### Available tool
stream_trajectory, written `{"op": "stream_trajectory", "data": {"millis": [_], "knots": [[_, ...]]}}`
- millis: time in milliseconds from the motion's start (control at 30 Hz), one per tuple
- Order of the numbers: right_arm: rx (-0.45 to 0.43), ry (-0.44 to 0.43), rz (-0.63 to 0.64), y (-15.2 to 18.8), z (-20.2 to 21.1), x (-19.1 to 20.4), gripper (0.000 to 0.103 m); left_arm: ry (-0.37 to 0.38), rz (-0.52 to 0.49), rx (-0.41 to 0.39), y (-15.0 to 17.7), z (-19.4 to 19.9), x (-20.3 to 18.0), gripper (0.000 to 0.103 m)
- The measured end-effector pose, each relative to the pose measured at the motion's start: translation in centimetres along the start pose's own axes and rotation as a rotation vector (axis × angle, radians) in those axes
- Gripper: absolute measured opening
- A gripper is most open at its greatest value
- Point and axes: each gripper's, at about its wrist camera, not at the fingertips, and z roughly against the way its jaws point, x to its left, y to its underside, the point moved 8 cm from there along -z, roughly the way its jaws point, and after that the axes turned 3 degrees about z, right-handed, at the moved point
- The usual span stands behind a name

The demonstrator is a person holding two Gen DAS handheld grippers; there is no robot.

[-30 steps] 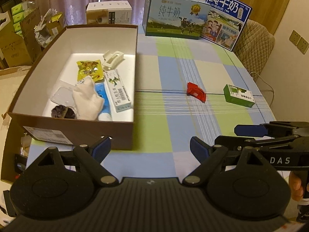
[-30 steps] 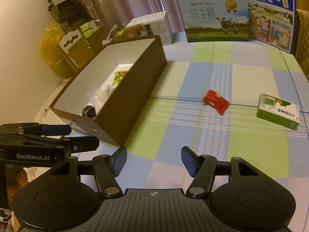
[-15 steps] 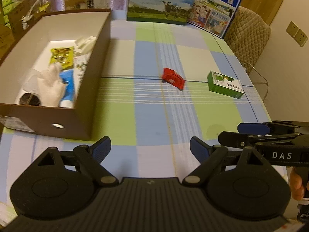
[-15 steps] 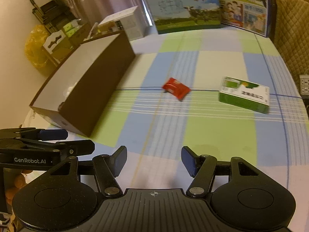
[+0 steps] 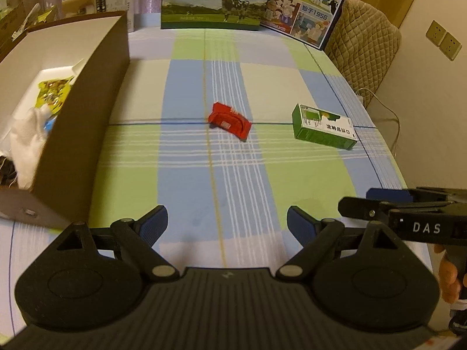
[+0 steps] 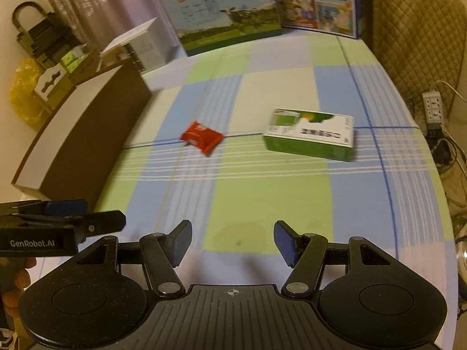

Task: Organize objects
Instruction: 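Withdraw both tools from the box toward the red packet and green medicine box, then grasp the red candy packet with the left tool while the right tool grasps the green medicine box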

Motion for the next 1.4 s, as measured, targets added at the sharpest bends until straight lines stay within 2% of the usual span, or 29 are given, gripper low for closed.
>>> {"op": "stream_trajectory", "data": {"millis": [333, 700, 1033, 1267, 1400], "knots": [[-0.023, 0.064, -0.023, -1.6, -1.8, -4.2, 0.059, 0.008, -0.037, 0.001, -2.1, -4.2, -1.7, 0.086], [-0.125, 0.117, -0.026, -7.7, -4.0, -8.6, 0.059, 0.008, -0.097, -0.032, -6.2, -9.3, -2.0, 0.084], [-0.172, 0.092, -0.056, -11.9, -7.3, -11.1, 0.059, -0.004, -0.146, -0.029, -8.9, -13.7, -1.6, 0.084], [-0.148, 0.042, -0.1, -11.9, -9.4, -12.2, 0.059, -0.008, -0.203, -0.066, -10.0, -15.4, -1.5, 0.084], [-0.126, 0.029, -0.1, -11.0, -9.2, -12.1, 0.059, 0.0, -0.22, -0.059, -9.9, -16.0, -1.5, 0.075]]}}
